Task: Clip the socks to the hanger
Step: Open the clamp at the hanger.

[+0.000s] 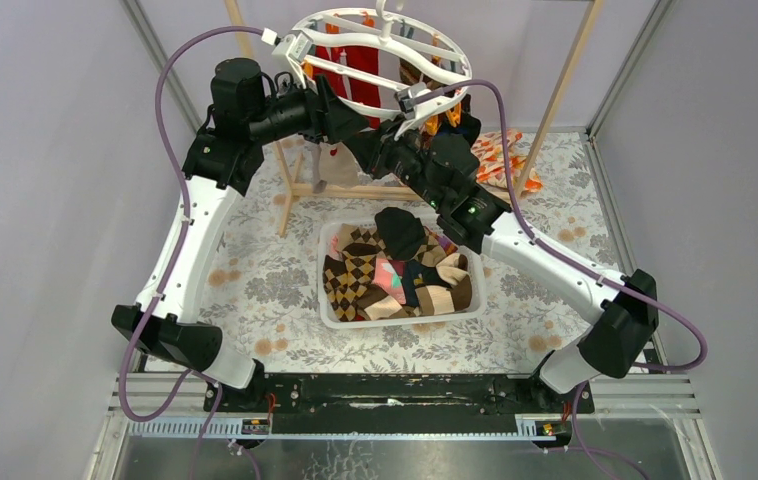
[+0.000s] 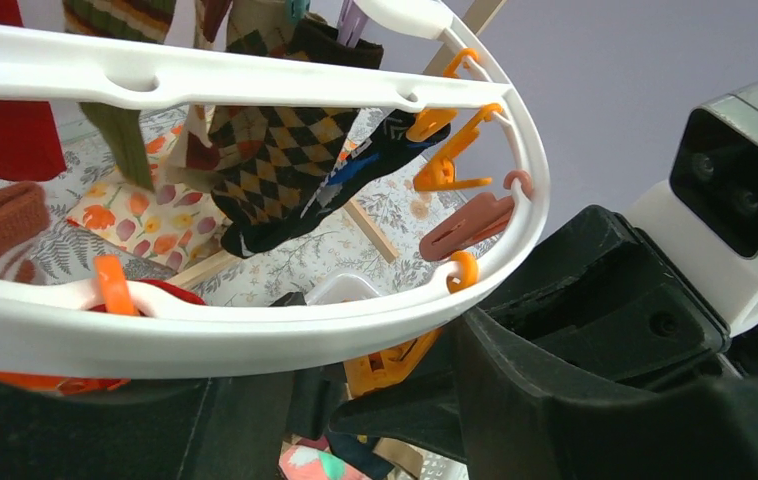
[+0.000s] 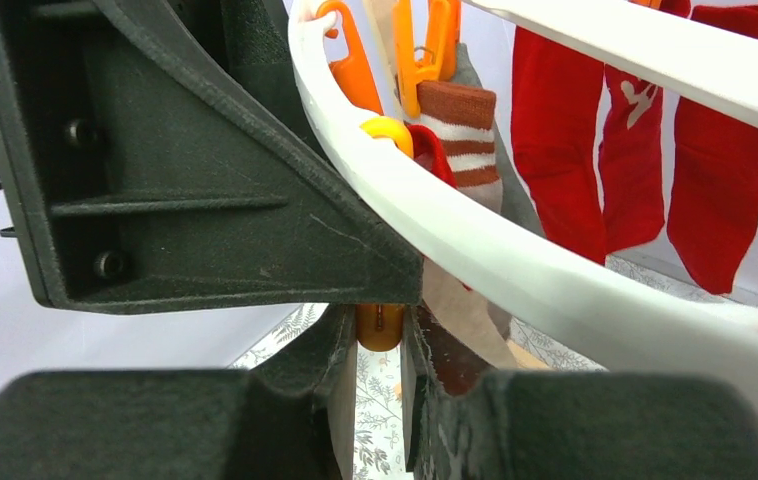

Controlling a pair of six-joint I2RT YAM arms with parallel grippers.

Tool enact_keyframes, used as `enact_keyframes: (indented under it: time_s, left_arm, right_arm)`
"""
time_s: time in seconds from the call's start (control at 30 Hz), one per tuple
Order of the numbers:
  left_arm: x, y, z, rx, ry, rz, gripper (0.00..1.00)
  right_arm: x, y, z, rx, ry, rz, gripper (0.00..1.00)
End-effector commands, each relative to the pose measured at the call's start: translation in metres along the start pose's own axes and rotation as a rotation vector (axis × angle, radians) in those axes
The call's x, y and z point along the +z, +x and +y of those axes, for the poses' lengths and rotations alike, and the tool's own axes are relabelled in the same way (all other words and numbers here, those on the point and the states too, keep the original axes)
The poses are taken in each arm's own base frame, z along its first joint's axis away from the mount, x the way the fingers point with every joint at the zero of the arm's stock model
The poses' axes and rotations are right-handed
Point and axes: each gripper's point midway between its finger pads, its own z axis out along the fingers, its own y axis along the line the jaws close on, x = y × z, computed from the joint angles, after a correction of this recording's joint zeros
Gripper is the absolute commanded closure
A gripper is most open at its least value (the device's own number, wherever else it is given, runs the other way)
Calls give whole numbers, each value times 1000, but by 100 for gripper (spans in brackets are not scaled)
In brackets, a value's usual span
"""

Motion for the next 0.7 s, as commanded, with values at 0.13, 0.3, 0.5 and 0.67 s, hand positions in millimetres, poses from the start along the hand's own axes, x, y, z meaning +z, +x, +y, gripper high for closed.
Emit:
enact_keyframes:
  time_s: [0.13, 0.3, 0.5, 0.67]
  left_arm:
    - [5, -28, -1, 92, -3, -100, 64]
    - [2, -28, 0, 99, -19, -105, 86]
    - [-3, -22, -2, 106, -22, -94, 93]
    - [-5, -15, -1, 106, -22, -67, 93]
  right_arm:
    - [3, -5, 26, 3, -72, 11, 93]
    - [-8, -9, 22, 26, -42, 15, 51]
    - [-46, 9, 6, 3, 17, 51, 40]
    - [-70, 81, 9, 11, -48, 220, 42]
